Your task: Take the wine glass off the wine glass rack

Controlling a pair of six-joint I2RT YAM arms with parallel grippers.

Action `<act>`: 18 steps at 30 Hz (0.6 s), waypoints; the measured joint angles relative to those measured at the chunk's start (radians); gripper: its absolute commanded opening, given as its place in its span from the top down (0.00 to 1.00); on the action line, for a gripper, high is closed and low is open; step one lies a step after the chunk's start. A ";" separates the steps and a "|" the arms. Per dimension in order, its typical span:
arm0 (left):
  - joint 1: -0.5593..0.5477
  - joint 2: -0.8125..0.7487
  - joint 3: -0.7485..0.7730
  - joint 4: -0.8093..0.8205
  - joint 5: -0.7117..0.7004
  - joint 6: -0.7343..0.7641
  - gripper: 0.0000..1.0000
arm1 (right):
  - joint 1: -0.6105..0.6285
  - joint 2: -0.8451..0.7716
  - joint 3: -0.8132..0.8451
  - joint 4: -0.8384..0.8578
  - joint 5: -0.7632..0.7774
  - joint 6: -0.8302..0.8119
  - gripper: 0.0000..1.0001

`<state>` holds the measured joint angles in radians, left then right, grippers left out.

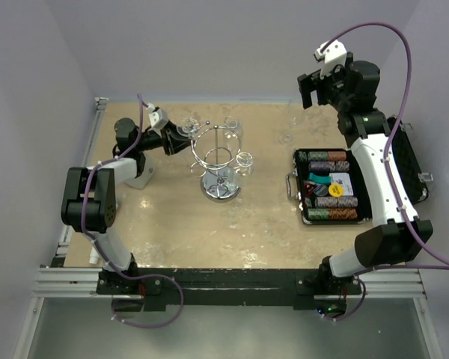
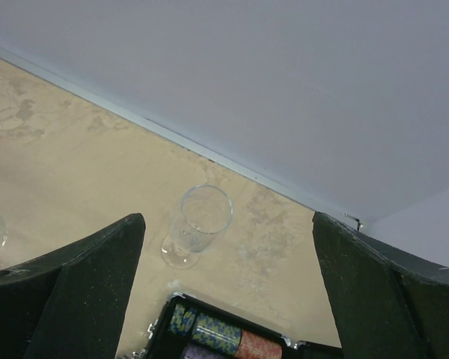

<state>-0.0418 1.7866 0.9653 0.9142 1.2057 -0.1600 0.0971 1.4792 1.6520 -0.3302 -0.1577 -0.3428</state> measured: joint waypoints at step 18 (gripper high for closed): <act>-0.007 0.041 -0.013 0.192 0.021 -0.143 1.00 | 0.000 0.000 0.002 0.000 0.016 -0.018 0.02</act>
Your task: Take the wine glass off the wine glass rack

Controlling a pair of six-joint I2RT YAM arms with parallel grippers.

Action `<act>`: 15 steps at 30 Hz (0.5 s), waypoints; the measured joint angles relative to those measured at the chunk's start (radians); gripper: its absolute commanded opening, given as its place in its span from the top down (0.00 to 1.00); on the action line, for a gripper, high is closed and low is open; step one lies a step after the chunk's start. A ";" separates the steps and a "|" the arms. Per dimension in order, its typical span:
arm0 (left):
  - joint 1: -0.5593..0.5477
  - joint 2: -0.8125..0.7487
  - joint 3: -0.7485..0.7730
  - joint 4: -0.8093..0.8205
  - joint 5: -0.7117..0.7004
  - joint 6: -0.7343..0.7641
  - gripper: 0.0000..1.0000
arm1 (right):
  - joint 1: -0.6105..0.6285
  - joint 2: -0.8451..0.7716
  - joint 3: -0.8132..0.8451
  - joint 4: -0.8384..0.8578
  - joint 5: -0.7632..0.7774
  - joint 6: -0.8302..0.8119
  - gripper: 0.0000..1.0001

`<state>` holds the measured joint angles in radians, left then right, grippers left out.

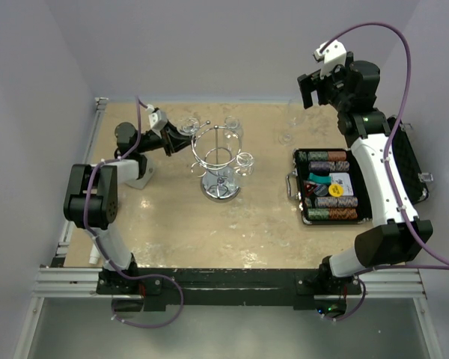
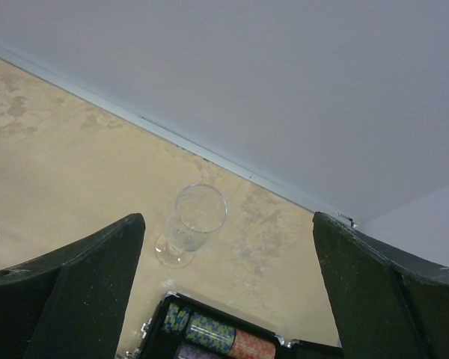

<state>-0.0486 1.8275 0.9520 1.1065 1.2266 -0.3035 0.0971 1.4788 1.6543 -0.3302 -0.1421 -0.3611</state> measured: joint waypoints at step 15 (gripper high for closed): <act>0.000 -0.034 -0.016 -0.055 -0.068 0.097 1.00 | 0.000 0.000 0.000 0.000 0.002 0.000 0.02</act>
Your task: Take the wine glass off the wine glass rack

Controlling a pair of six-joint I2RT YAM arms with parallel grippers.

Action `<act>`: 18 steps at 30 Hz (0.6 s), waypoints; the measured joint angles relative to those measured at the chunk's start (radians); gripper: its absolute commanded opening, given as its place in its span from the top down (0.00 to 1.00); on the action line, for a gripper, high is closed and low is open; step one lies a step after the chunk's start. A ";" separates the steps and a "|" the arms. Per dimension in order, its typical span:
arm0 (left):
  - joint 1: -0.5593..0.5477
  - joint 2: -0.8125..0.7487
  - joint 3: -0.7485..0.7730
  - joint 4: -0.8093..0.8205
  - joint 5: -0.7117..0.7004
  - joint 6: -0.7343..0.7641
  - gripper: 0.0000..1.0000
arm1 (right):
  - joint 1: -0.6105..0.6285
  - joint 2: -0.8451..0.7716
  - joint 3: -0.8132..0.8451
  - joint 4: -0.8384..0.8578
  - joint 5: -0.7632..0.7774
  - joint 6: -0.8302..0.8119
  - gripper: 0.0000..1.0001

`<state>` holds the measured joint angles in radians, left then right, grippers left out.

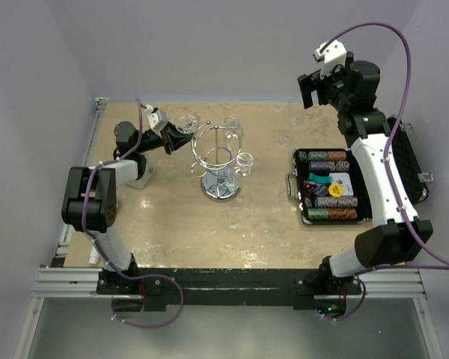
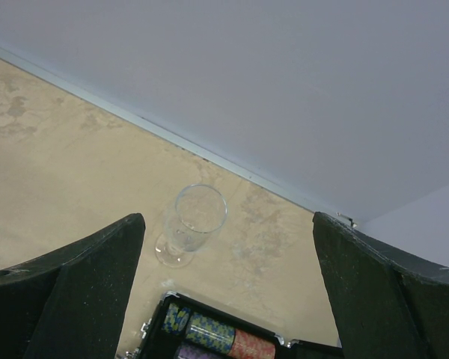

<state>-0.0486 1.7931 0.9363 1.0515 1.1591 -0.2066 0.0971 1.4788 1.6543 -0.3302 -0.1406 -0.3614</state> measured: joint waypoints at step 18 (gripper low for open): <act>0.001 0.000 0.059 -0.101 -0.023 0.087 1.00 | 0.000 -0.023 -0.027 0.001 0.000 0.000 0.02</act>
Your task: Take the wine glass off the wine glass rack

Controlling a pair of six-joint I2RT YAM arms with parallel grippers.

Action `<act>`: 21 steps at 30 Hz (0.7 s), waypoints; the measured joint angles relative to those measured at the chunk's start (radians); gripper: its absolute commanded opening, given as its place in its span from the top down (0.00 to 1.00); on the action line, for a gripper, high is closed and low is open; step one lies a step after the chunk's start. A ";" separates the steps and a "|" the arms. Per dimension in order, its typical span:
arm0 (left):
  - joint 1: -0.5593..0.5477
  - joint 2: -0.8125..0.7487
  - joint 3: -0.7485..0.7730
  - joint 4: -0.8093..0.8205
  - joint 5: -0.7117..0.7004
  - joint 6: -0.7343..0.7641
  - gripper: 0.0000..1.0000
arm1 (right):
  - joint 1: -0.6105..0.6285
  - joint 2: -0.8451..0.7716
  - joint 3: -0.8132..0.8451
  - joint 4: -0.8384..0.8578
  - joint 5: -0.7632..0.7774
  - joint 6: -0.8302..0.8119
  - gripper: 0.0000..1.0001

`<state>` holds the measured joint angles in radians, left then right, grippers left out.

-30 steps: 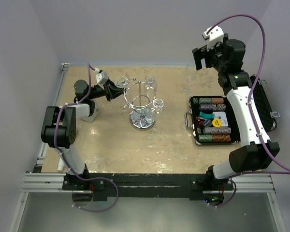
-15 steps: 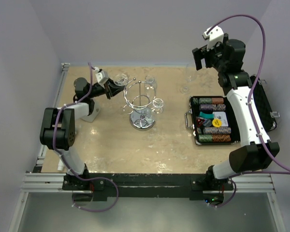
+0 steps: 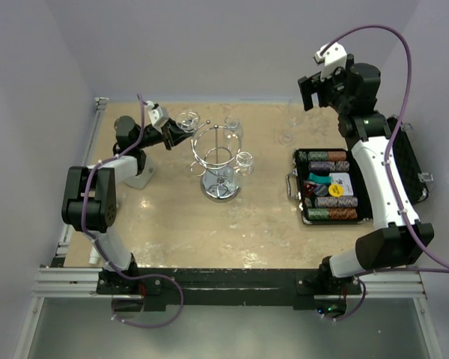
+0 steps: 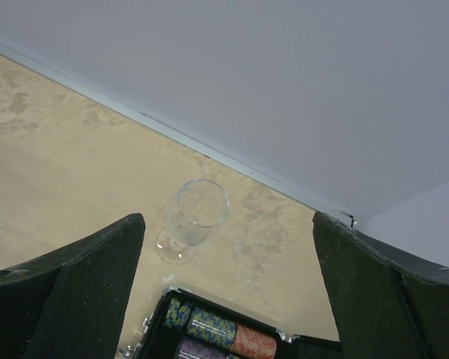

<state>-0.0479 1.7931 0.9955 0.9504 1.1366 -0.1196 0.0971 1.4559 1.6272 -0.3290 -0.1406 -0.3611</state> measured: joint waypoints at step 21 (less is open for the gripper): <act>0.040 0.000 0.003 -0.033 -0.029 0.001 1.00 | 0.000 -0.002 -0.012 0.006 0.000 0.000 0.02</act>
<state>-0.0074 1.7931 0.9985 0.9176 1.1072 -0.1188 0.0971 1.4544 1.6150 -0.3225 -0.1410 -0.3607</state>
